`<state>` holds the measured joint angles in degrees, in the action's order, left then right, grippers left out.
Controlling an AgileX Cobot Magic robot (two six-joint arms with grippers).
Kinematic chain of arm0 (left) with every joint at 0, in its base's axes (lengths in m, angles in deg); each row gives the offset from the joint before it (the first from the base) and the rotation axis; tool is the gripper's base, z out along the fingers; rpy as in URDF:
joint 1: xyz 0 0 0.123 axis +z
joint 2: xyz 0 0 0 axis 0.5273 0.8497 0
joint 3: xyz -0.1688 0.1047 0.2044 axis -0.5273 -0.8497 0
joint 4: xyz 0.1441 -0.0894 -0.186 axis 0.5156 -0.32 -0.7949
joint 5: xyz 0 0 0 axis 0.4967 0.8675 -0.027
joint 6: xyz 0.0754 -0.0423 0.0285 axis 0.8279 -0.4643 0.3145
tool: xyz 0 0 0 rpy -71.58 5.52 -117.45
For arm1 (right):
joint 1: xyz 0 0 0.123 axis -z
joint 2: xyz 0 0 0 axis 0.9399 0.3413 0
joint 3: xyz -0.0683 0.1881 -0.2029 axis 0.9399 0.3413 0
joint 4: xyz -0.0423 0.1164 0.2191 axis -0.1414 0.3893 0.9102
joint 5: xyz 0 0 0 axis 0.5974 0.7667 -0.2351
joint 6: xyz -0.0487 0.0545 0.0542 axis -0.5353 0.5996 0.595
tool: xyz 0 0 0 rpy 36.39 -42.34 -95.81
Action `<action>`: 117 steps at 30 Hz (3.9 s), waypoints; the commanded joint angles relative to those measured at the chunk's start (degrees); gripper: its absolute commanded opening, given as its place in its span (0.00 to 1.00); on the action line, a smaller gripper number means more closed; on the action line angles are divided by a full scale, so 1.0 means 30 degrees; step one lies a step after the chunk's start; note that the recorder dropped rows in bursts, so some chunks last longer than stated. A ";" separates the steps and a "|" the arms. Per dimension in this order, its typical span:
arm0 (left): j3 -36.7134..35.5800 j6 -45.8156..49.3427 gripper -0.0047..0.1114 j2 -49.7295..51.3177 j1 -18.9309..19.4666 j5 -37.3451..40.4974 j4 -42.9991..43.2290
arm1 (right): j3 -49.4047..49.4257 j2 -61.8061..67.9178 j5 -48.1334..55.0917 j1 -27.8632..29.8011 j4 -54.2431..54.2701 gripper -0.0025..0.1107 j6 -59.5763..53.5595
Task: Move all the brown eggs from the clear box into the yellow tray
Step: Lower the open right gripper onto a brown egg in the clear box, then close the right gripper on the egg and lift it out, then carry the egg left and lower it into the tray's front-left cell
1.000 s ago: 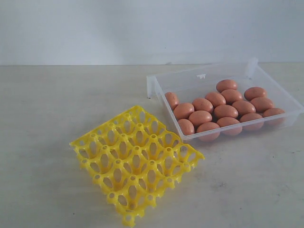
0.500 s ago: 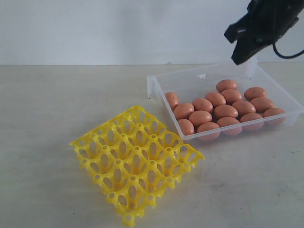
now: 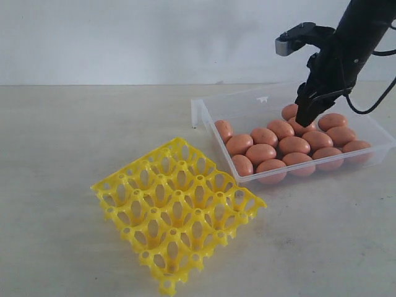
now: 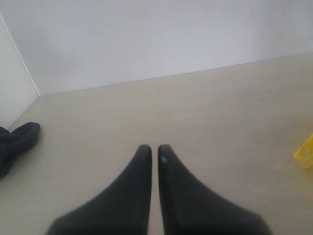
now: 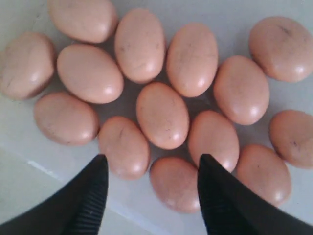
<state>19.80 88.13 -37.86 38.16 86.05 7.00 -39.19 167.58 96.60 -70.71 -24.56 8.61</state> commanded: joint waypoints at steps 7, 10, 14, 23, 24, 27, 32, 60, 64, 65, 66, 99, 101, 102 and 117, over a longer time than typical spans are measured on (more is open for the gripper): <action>-0.0066 -0.0060 0.08 -0.0061 -0.0089 -0.0150 -0.0038 | -0.0156 0.1779 -0.4539 0.0022 -0.0750 0.46 -0.1267; -0.0066 -0.0060 0.08 -0.0061 -0.0089 -0.0150 -0.0038 | -0.0156 0.2204 -0.5122 0.0022 -0.1229 0.46 -0.1190; -0.0066 -0.0060 0.08 -0.0061 -0.0089 -0.0150 -0.0038 | -0.0156 0.2647 -0.5847 0.0022 -0.1600 0.46 -0.1056; -0.0066 -0.0060 0.08 -0.0061 -0.0089 -0.0150 -0.0038 | -0.0156 0.3750 -0.7840 0.0056 -0.1918 0.46 -0.0570; -0.0066 -0.0060 0.08 -0.0061 -0.0089 -0.0150 -0.0038 | -0.0156 0.3997 -0.7806 0.0056 -0.2020 0.46 -0.0389; -0.0066 -0.0060 0.08 -0.0061 -0.0089 -0.0150 -0.0038 | -0.0156 0.4593 -0.7806 0.0056 -0.2020 0.46 -0.0137; -0.0066 -0.0060 0.08 -0.0061 -0.0089 -0.0150 -0.0038 | -0.0156 0.5300 -0.8121 0.0056 -0.2020 0.46 -0.0092; -0.0066 -0.0060 0.08 -0.0061 -0.0089 -0.0150 -0.0038 | -0.0156 0.0256 -0.6881 0.0056 -0.0395 0.02 0.6716; -0.0066 -0.0060 0.08 -0.0061 -0.0089 -0.0150 -0.0038 | 0.0476 -0.1221 -0.6113 0.0020 0.2695 0.02 0.6461; -0.0066 -0.0060 0.08 -0.0061 -0.0089 -0.0150 -0.0038 | 0.1116 -0.1806 -0.6632 0.0020 0.4024 0.02 0.5887; -0.0066 -0.0060 0.08 -0.0061 -0.0089 -0.0150 -0.0038 | 0.1774 -0.2503 -0.7434 0.0020 0.5459 0.02 0.5326; -0.0066 -0.0060 0.08 -0.0061 -0.0089 -0.0150 -0.0038 | 1.1728 -0.4502 -4.2060 -0.9068 -1.8883 0.02 3.8092; -0.0066 -0.0060 0.08 -0.0061 -0.0089 -0.0150 -0.0038 | 1.0793 -0.2936 -4.3370 -0.9068 -2.0828 0.02 3.9358; -0.0066 -0.0060 0.08 -0.0061 -0.0089 -0.0150 -0.0038 | 1.0511 -0.2243 -4.3794 -0.9068 -2.1545 0.02 3.9734; -0.0066 -0.0060 0.08 -0.0061 -0.0089 -0.0150 -0.0038 | 1.0069 0.1231 -4.0134 -0.9103 -2.3667 0.02 3.8073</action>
<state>19.80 88.13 -37.86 38.16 86.05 7.00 -8.60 171.48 -27.81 -98.21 -95.00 124.45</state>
